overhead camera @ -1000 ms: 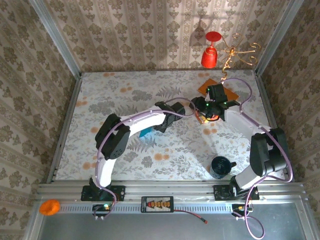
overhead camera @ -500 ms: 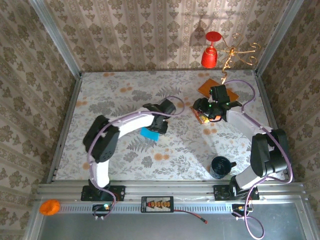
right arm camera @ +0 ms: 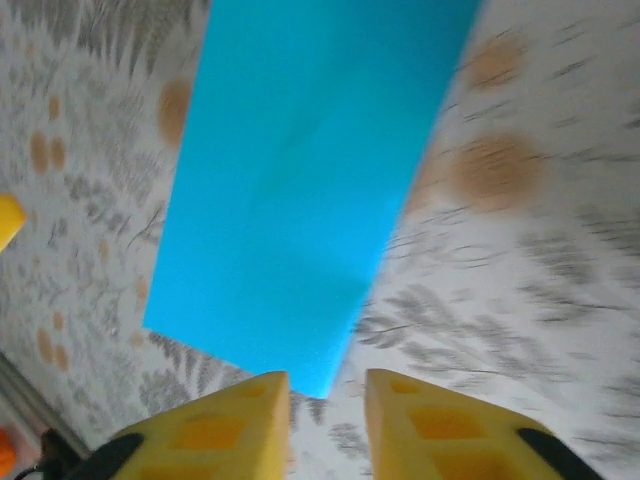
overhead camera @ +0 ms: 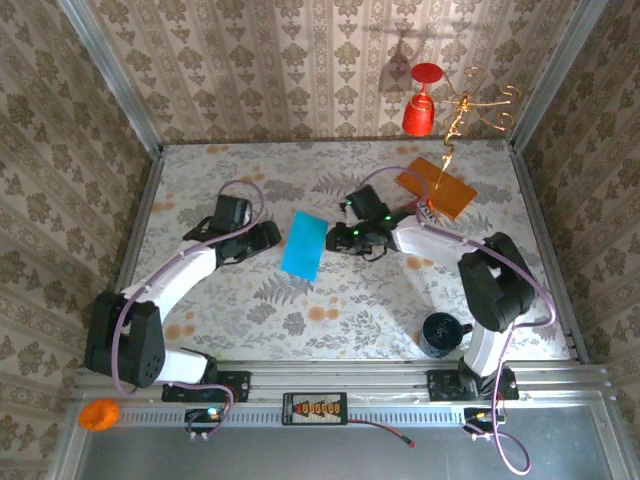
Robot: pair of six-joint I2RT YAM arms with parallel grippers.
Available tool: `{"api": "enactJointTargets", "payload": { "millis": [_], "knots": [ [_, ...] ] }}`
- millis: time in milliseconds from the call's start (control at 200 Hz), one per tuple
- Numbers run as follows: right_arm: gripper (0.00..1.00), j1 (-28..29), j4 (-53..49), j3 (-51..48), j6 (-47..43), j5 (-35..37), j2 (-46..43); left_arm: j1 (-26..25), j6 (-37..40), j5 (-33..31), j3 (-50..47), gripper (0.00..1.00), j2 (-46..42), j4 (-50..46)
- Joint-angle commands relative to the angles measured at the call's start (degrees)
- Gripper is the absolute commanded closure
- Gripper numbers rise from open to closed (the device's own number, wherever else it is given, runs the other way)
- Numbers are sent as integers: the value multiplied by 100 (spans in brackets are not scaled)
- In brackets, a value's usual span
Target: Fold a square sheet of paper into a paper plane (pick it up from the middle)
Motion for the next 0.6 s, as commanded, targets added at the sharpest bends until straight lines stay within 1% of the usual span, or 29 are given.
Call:
{"api": "enactJointTargets", "payload": {
  "millis": [0, 55, 130, 250, 430, 520, 595],
  "knots": [
    [78, 230, -61, 406, -186, -178, 503, 259, -399, 370, -291, 27, -320, 319],
    [80, 324, -165, 629, -227, -190, 788, 360, -415, 396, -359, 25, -393, 296],
    [80, 390, -276, 892, -294, -215, 1121, 419, -384, 415, -426, 16, -477, 249],
    [81, 419, -466, 1212, -420, -244, 1489, 432, -295, 411, -503, 8, -541, 231],
    [81, 412, -758, 1386, -650, -316, 1824, 444, -249, 442, -526, 3, -459, 222],
    [81, 361, -879, 1264, -810, -357, 1882, 438, -297, 473, -542, 0, -372, 272],
    [81, 302, -976, 1090, -1000, -328, 1827, 437, -293, 583, -509, 0, -272, 327]
  ]
}}
